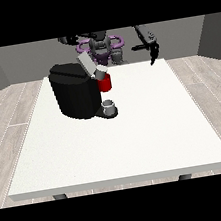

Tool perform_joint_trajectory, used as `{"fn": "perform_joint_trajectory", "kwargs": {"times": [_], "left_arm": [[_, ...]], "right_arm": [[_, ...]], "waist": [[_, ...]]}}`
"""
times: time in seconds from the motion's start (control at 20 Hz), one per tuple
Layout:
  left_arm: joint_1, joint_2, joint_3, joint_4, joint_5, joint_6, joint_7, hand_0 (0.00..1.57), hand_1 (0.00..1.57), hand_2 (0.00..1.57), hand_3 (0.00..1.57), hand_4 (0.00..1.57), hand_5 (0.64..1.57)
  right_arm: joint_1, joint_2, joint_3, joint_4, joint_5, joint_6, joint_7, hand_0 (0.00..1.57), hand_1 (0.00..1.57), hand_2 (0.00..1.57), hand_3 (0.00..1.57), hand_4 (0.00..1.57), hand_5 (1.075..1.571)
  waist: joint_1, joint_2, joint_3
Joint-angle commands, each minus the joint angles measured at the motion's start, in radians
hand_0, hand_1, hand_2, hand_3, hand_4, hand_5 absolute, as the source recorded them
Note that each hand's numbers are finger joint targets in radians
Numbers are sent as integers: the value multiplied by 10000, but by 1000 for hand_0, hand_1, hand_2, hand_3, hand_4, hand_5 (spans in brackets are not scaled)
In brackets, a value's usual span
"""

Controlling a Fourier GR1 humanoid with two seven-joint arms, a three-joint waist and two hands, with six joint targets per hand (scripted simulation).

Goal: Insert the coffee pod into the coffee machine and close the lid

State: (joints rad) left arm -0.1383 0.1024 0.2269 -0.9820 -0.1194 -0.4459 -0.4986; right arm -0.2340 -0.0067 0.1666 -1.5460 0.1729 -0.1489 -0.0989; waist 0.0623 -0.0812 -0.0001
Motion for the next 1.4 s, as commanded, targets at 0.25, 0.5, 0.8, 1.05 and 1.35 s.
{"fn": "perform_joint_trajectory", "kwargs": {"times": [0.25,0.5,0.8,1.05,1.35], "left_arm": [[183,-355,-606,-1429,-16,530,315,0,0,0,0,356,1571],[836,-219,-827,-2269,161,87,380,0,0,0,0,376,1571],[664,220,-529,-2673,904,-348,975,0,0,0,0,328,1571],[-303,722,-18,-1863,926,-123,212,0,0,0,0,367,1571],[30,59,-561,-1908,595,565,427,0,0,0,0,353,1571]], "right_arm": [[-1463,-213,-1032,1403,81,5,119,0,0,0,0,353,1571],[-2455,-901,-2414,2467,-373,-34,22,0,0,0,0,386,1571],[-2953,-852,-2571,3792,-412,-29,-865,0,0,0,0,424,1571],[-3796,-654,-2647,4260,-299,-476,-1328,0,0,0,0,420,1571],[-3954,-894,-2702,4662,-592,108,-932,0,0,0,0,363,1571]], "waist": [[259,783,1],[821,1073,3],[734,1264,2],[696,2238,0],[503,1649,0]]}}
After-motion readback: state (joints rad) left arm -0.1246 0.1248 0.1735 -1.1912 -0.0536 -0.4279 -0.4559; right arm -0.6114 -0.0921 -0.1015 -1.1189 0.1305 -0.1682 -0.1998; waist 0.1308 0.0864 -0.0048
